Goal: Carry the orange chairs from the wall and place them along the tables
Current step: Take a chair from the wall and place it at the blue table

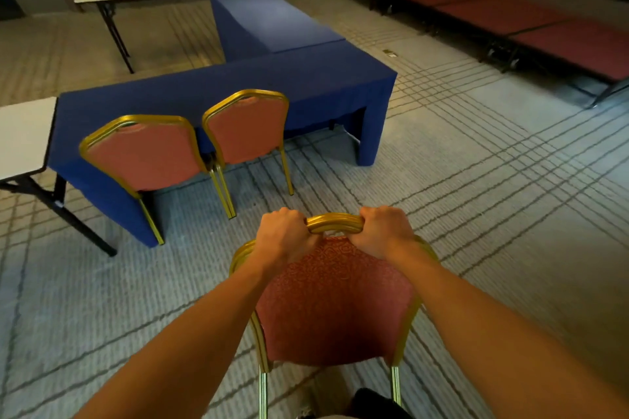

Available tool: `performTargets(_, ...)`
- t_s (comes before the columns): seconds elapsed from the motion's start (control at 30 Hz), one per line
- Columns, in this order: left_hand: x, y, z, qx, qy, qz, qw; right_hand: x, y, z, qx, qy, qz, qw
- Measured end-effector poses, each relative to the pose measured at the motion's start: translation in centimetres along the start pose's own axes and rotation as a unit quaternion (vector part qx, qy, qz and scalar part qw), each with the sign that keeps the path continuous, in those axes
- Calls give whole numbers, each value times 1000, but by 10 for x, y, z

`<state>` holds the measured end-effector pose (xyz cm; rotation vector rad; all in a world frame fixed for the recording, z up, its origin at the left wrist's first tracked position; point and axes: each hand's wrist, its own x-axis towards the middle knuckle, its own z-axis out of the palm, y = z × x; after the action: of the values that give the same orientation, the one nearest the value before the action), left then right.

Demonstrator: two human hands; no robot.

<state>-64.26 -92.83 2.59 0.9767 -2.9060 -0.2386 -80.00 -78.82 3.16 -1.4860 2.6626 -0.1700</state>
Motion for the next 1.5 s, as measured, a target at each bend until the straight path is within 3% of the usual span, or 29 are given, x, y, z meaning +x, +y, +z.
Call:
performTargets(0.57, 296, -6, 15, 33, -10, -5, 999, 280, 106, 3, 13, 0, -12, 1000)
performTargets(1.5, 738, -19, 34, -20, -29, -40, 999, 709, 257, -25, -23, -23, -44, 998)
